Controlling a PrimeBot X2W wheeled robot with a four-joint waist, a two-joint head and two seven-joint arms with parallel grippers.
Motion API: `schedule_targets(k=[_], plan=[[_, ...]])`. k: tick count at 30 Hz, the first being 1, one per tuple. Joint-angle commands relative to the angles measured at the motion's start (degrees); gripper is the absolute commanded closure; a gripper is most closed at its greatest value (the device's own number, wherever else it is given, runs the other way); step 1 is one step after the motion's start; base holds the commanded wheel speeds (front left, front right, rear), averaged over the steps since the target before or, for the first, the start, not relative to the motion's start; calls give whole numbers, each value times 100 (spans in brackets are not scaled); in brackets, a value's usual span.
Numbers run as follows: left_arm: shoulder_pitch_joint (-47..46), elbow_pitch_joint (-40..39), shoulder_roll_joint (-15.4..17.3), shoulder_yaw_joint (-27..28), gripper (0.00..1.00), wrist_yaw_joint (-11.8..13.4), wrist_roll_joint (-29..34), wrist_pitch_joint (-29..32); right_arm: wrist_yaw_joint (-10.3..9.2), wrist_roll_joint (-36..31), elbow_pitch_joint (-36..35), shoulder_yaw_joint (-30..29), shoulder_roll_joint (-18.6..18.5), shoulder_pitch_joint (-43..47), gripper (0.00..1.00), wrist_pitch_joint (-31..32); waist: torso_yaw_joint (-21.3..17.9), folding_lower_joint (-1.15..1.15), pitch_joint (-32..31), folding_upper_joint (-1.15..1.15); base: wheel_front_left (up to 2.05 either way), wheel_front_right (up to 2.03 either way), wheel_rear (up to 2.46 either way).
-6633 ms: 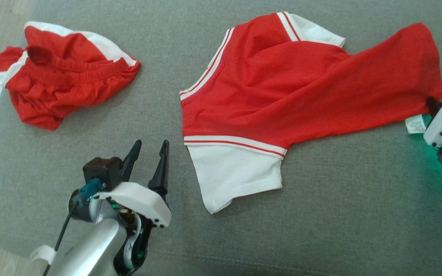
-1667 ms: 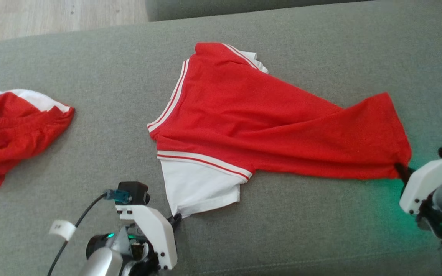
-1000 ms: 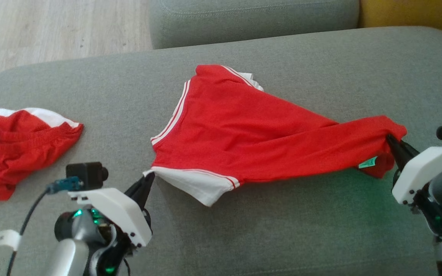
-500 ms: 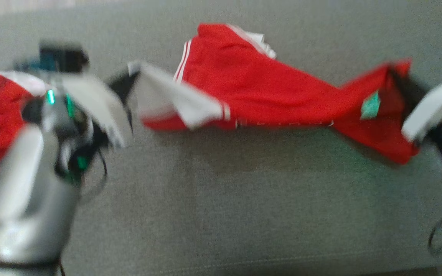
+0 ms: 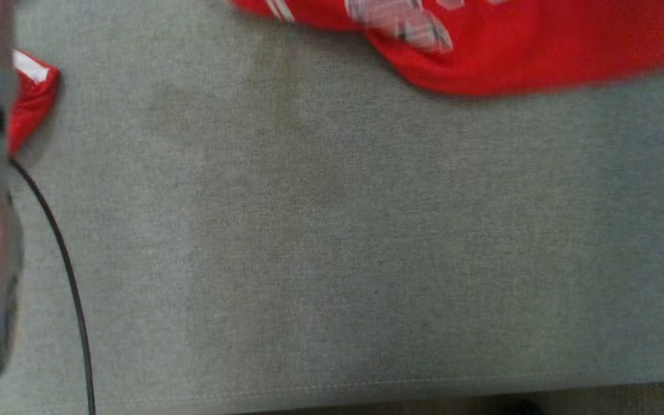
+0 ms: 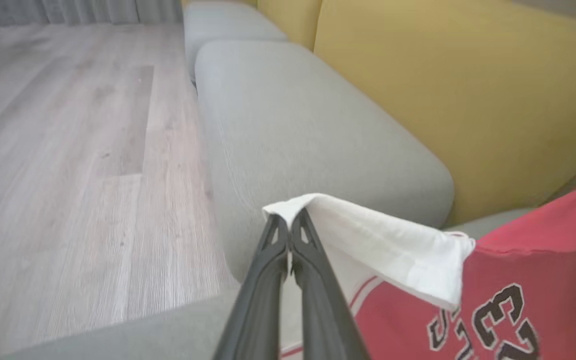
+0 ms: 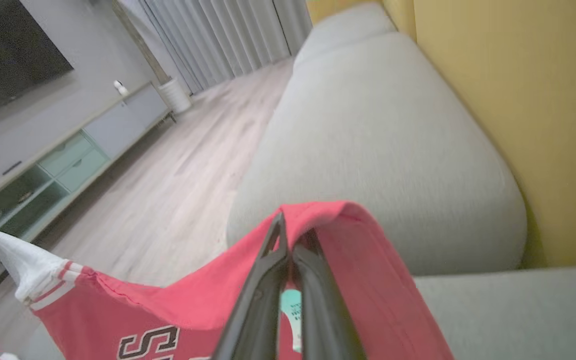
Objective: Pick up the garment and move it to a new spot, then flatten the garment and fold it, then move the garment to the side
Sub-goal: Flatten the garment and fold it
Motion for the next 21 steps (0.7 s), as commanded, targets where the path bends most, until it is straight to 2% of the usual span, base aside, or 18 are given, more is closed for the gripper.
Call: schedule_targets(k=[1,7,12,16,21], plan=[[-549,-26,187,197,100,-14,-8,-163,-4,32,-103,46,-63,-443,100,-169,68,-2,122,0,0,0,0],[-1945,875,69,400,100,-35,-131,-757,-4,188,584,207,-170,-1686,100,-705,113,-2,160,0,0,0,0],[-2555,1510,-4,339,100,-58,-157,-961,-4,359,1059,480,-238,-2167,100,-1038,131,-2,65,0,0,0,0],[-2535,1821,-87,107,100,-82,-245,-991,-4,659,1181,823,-320,-2031,100,-1068,173,-2,-32,0,0,0,0],[-1762,1613,-47,-609,100,-87,-695,-842,-4,1210,1170,1322,-523,-1196,100,-929,181,-2,-443,0,0,0,0]])
